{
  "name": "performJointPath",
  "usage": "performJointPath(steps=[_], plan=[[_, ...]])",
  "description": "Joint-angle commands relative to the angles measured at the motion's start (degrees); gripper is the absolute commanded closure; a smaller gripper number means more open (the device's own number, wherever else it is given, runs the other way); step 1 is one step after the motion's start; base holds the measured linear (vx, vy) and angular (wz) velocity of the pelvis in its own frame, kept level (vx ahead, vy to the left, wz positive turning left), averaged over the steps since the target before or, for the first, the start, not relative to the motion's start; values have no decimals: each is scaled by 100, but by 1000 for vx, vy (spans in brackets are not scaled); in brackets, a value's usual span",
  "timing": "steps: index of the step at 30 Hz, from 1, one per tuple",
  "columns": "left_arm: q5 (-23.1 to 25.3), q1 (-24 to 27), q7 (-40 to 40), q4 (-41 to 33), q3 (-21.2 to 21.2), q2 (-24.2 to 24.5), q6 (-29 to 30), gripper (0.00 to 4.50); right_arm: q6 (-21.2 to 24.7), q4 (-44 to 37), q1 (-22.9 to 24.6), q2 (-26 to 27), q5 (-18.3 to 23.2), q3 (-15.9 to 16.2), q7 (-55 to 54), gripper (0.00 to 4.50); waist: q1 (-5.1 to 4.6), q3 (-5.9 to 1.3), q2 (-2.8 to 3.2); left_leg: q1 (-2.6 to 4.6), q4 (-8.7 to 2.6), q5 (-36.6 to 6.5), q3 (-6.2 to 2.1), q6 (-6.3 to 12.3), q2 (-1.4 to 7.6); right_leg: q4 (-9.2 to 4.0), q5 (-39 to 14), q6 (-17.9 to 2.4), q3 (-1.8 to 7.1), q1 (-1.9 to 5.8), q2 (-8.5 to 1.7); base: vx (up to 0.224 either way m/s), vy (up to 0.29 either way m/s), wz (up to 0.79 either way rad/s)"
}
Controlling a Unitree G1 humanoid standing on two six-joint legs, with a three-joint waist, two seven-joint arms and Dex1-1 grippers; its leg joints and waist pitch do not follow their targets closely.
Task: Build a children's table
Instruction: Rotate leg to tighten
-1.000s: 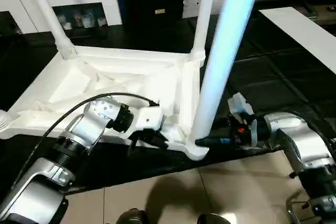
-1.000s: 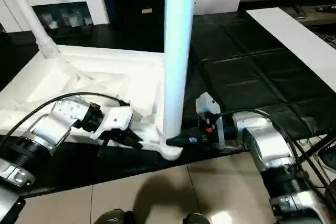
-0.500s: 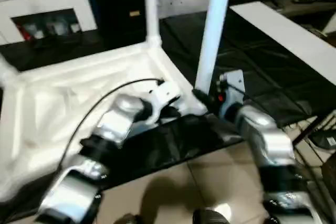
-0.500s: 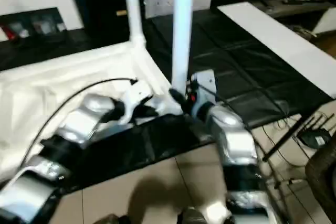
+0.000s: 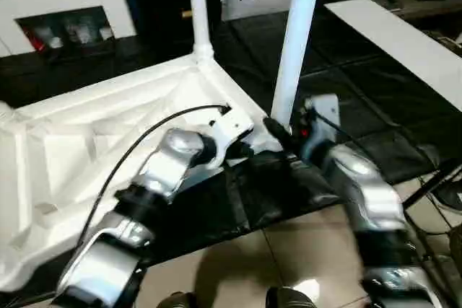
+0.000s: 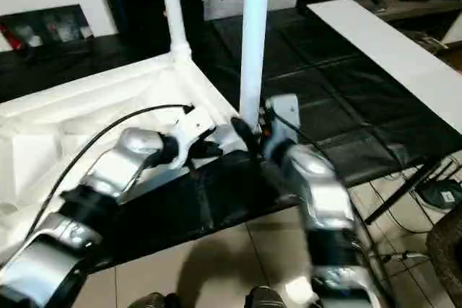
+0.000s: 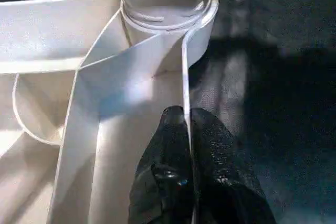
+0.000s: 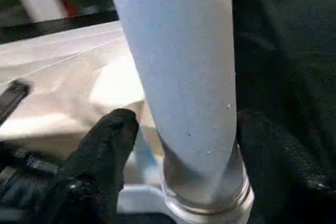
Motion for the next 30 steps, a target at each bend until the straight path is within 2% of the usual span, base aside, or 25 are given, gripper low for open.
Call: performJointPath(steps=[1, 2, 3, 4, 5, 6, 8, 9, 11, 14, 16, 17, 19, 22, 23, 27, 29, 30], plan=[[-142, -33, -349, -332, -56, 143, -401, 450, -25, -140, 123, -167, 144, 272, 638, 94, 48, -505, -32, 141, -346, -1115, -120, 563, 226, -394, -1197, -1425, 148, 367, -241, 0, 0, 0], [-154, 18, -577, -329, -104, 287, -549, 450, -159, -206, 168, -454, 132, 339, 1043, 66, 59, -494, -27, 160, -361, -1268, -124, 496, 235, -411, -1383, -1385, 150, 350, -240, 0, 0, 0], [-158, 28, -636, -327, -118, 326, -591, 450, -200, -223, 179, -530, 125, 357, 1154, 66, 69, -494, -26, 164, -363, -1315, -129, 459, 240, -409, -1439, -1369, 150, 354, -243, 0, 0, 0], [-185, 67, -919, -329, -187, 484, -748, 450, -301, -256, 204, -799, 123, 397, 1520, 57, 77, -479, -17, 184, -373, -1452, -121, 406, 244, -423, -1553, -1358, 158, 323, -235, 0, 0, 0], [-192, 80, -1012, -335, -211, 537, -802, 450, -347, -263, 211, -879, 117, 414, 1630, 57, 101, -484, -43, 184, -376, -1529, -133, 364, 251, -423, -1675, -1325, 158, 335, -254, 0, 0, 0], [-218, 111, -1238, -352, -277, 666, -971, 450, -488, -275, 229, -1068, 101, 465, 1900, 47, 91, -469, -36, 193, -388, -1614, -124, 324, 253, -432, -1765, -1303, 168, 308, -245, 0, 0, 0], [-273, 141, -1463, -388, -326, 765, -1113, 450, -599, -288, 243, -1214, 112, 514, 2142, 47, 104, -476, -41, 194, -389, -1662, -131, 282, 253, -433, -1834, -1272, 169, 314, -255, 0, 0, 0], [-378, 192, -1897, -480, -404, 943, -1247, 450, -687, -298, 249, -1468, 194, 606, 2589, 47, 124, -481, -53, 222, -387, -1682, -129, 273, 263, -433, -1854, -1285, 173, 299, -259, 0, 0, 0], [-431, 228, -2333, -567, -514, 1131, -1344, 450, -810, -277, 237, -1729, 261, 734, 3104, 47, 153, -491, -60, 207, -391, -1619, -133, 301, 278, -405, -1799, -1303, 179, 321, -267, 0, 0, 0], [-424, 223, -2545, -544, -599, 1234, -1480, 450, -910, -217, 207, -1866, 307, 820, 3429, 47, 233, -492, -41, 231, -376, -1504, -97, 341, 286, -395, -1642, -1367, 194, 284, -261, 0, 0, 0], [-374, 182, -2819, -447, -746, 1349, -1700, 450, -1003, -112, 131, -1979, 380, 958, 3941, 74, 270, -493, -48, 222, -372, -1509, -96, 340, 286, -386, -1663, -1390, 192, 292, -262, 0, 0, 0], [-367, 171, -2880, -420, -777, 1367, -1766, 450, -997, -81, 112, -1998, 397, 992, 4048, 83, 281, -512, -90, 207, -370, -1470, -93, 349, 291, -371, -1641, -1384, 189, 311, -265, 0, 0, 0], [-375, 155, -2988, -390, -812, 1383, -1854, 450, -986, -5, 61, -2045, 418, 1068, 4208, 95, 313, -507, -59, 212, -371, -1415, -102, 331, 300, -359, -1651, -1395, 189, 297, -275, 0, 0, 0], [-405, 130, -3160, -407, -875, 1422, -1929, 450, -994, 114, -41, -2098, 464, 1197, 4468, 127, 355, -514, -70, 220, -371, -1460, -103, 279, 298, -350, -1709, -1387, 189, 298, -273, 0, 0, 0], [-416, 120, -3207, -415, -886, 1430, -1937, 450, -1001, 154, -78, -2097, 463, 1224, 4530, 127, 352, -511, -71, 210, -374, -1459, -105, 277, 298, -352, -1717, -1387, 190, 302, -276, 0, 0, 0], [-416, 103, -3282, -415, -919, 1441, -1990, 450, -968, 263, -179, -2079, 463, 1311, 4729, 175, 361, -512, -86, 205, -365, -1461, -104, 261, 290, -360, -1835, -1357, 192, 303, -288, 0, 0, 0], [-410, 102, -3292, -409, -926, 1444, -2012, 450, -967, 297, -204, -2076, 469, 1338, 4790, 175, 364, -510, -93, 204, -367, -1450, -108, 268, 294, -357, -1853, -1337, 192, 300, -284, 0, 0, 0], [-408, 102, -3301, -402, -929, 1451, -2030, 450, -952, 320, -223, -2077, 496, 1371, 4854, 205, 364, -513, -100, 201, -364, -1417, -106, 274, 292, -356, -1844, -1331, 191, 300, -283, 0, 0, 0]])
